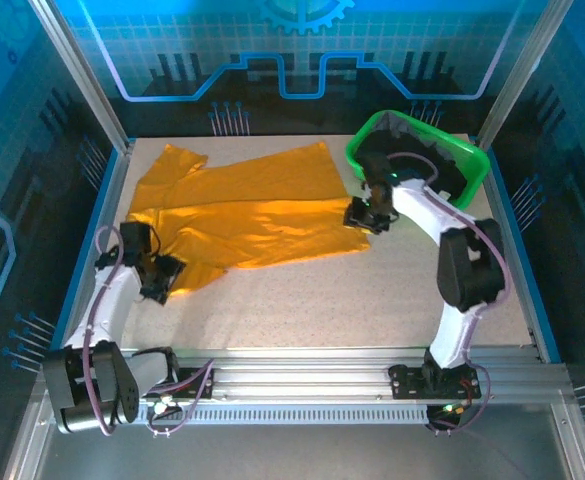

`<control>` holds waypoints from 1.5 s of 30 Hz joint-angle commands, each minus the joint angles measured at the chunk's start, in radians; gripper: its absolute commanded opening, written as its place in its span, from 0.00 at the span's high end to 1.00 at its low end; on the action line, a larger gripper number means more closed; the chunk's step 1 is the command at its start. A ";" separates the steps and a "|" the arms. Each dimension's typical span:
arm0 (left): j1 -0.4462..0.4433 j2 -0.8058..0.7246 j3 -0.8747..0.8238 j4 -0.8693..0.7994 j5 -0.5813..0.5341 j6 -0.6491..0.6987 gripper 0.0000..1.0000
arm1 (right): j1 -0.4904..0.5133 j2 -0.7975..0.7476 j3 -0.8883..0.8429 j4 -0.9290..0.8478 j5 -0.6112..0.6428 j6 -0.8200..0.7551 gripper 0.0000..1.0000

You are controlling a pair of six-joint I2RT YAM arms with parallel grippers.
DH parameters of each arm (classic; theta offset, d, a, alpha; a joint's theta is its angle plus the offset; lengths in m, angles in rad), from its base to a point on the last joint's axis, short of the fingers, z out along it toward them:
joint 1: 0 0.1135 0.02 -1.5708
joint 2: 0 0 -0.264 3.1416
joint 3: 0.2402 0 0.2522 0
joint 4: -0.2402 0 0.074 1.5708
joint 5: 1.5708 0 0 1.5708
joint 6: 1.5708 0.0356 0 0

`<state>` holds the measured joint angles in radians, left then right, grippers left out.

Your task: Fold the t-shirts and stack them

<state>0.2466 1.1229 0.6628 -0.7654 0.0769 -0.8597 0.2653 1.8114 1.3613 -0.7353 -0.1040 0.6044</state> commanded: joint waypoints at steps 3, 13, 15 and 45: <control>0.049 0.015 -0.056 0.057 0.030 -0.112 0.31 | -0.112 -0.057 -0.190 0.179 -0.126 0.037 0.55; 0.055 0.133 -0.101 0.243 0.027 -0.189 0.47 | -0.188 -0.047 -0.268 0.229 -0.165 0.068 0.58; 0.056 0.169 -0.101 0.294 0.042 -0.197 0.65 | -0.187 -0.031 -0.263 0.229 -0.159 0.087 0.59; 0.022 -0.292 -0.125 -0.286 0.067 -0.370 1.00 | -0.067 -0.056 -0.168 -0.031 0.103 0.184 1.00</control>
<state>0.2821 0.8810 0.5472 -0.8852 0.1318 -1.1549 0.1844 1.8313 1.2053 -0.6579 -0.0776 0.8043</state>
